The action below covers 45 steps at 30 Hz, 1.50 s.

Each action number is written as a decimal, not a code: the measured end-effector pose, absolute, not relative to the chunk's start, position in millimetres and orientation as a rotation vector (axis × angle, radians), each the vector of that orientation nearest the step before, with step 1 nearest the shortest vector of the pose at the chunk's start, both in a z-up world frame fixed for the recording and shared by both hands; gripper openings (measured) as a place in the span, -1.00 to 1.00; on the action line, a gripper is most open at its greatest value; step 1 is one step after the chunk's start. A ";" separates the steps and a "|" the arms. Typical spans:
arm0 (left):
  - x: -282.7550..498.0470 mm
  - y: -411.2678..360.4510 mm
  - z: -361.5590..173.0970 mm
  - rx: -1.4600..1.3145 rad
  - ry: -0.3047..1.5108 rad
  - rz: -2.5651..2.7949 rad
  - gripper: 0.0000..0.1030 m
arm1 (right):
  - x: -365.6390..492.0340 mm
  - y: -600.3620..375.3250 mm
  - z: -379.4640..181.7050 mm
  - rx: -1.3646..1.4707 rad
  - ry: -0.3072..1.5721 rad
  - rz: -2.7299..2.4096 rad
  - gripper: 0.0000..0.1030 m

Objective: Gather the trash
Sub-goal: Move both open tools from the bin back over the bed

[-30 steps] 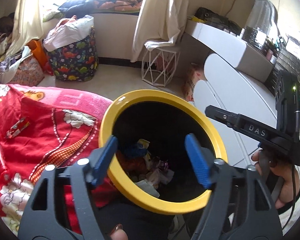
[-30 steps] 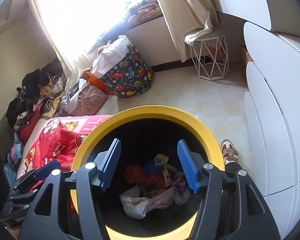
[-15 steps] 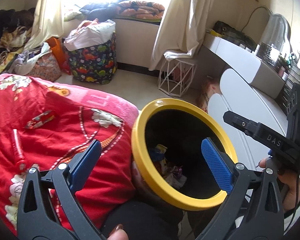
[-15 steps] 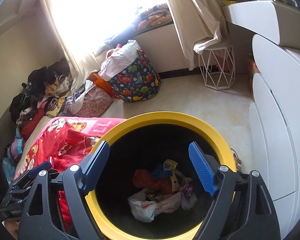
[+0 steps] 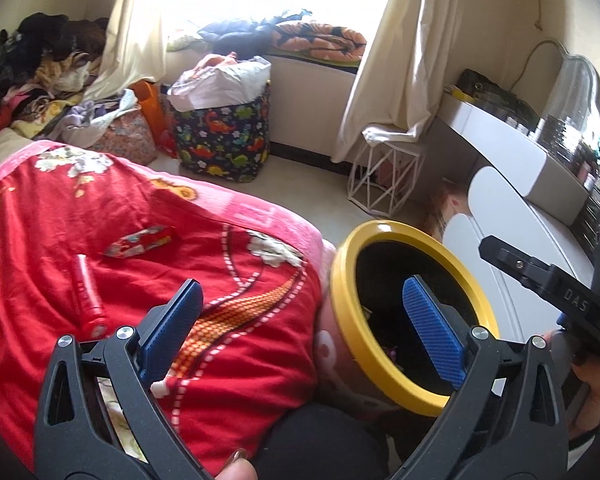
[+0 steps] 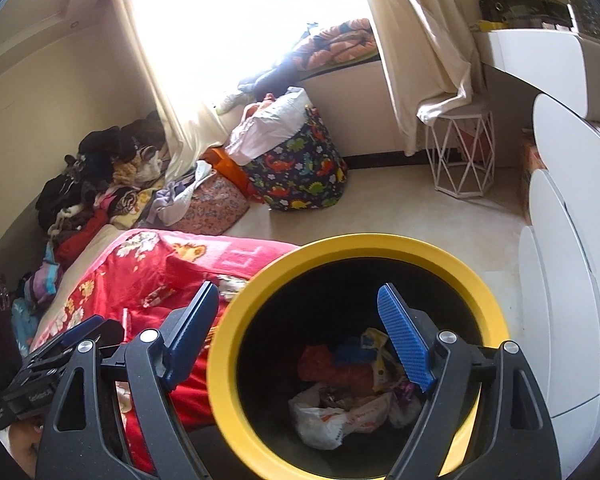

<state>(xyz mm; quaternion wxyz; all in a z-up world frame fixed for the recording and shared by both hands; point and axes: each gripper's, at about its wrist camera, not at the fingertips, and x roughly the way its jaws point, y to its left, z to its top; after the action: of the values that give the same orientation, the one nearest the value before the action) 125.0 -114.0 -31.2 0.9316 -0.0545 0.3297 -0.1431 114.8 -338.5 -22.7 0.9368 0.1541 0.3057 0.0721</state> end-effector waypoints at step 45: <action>161.3 61.1 -100.1 -0.401 0.793 -0.014 0.12 | 276.0 -109.0 -74.6 0.201 0.883 0.378 0.43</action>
<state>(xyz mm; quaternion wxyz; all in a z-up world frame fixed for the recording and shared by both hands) 161.3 61.1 -100.1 0.9028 -0.1941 0.3836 -0.0066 276.1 -109.0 -74.6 0.8821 0.0965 0.4239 0.1813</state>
